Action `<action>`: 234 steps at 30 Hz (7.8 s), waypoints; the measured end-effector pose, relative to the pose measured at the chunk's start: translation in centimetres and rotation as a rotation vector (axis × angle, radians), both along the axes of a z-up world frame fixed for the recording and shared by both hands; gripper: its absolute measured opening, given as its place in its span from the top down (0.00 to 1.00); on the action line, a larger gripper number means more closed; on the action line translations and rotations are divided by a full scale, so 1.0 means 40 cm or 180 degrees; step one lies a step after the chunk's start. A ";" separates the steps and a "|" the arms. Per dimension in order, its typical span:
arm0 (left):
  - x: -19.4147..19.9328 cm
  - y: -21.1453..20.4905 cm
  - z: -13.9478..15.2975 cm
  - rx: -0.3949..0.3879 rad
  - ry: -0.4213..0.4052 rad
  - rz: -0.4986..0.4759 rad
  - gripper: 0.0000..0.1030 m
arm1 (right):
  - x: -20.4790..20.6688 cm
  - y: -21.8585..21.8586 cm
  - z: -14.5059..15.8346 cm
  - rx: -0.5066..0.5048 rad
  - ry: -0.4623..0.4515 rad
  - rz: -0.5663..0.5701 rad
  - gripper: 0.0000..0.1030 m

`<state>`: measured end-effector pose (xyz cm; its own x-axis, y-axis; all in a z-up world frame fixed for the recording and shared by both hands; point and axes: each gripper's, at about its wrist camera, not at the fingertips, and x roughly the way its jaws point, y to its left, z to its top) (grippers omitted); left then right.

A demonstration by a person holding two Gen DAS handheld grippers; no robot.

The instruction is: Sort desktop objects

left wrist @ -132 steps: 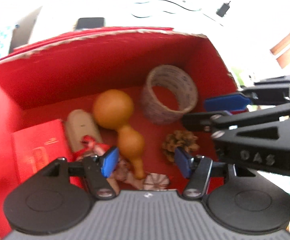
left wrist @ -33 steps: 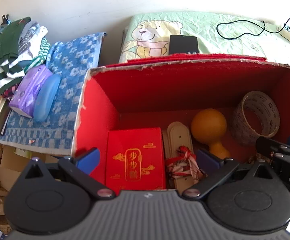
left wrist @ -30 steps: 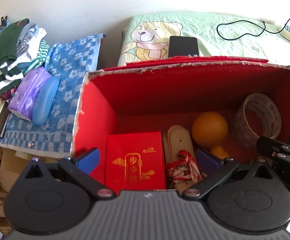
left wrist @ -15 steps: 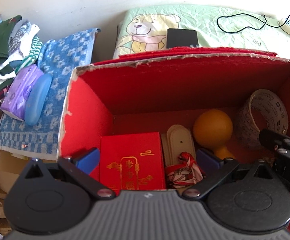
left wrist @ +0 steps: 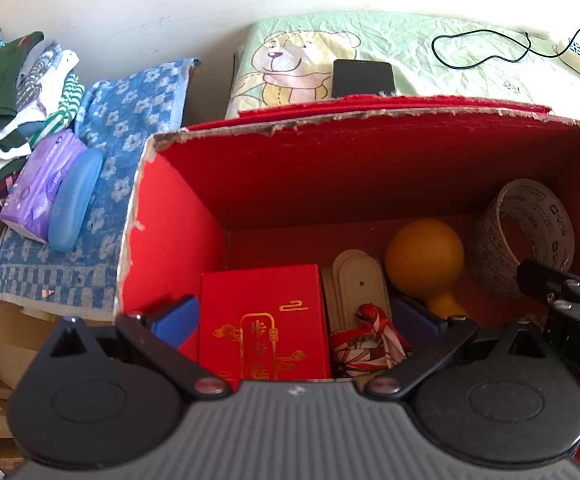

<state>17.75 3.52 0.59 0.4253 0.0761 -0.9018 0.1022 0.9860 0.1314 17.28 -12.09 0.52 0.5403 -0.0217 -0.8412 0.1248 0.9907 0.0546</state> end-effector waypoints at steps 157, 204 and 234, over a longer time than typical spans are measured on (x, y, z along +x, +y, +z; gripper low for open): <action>-0.395 0.123 0.047 0.0151 0.0081 0.0705 0.01 | -0.264 0.123 0.021 0.0416 0.0052 0.0849 0.37; -0.081 -0.017 0.059 -0.0055 0.0081 -0.0043 0.01 | -0.038 -0.003 0.042 0.0217 0.0010 -0.0057 0.34; -0.039 -0.007 0.005 -0.0140 0.0091 0.0129 0.01 | 0.010 -0.017 0.009 0.0152 0.0137 -0.0197 0.30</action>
<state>16.18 3.23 0.80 0.3966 0.0528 -0.9165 0.0652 0.9942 0.0855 17.67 -12.78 0.86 0.5026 -0.0132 -0.8644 0.1889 0.9774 0.0949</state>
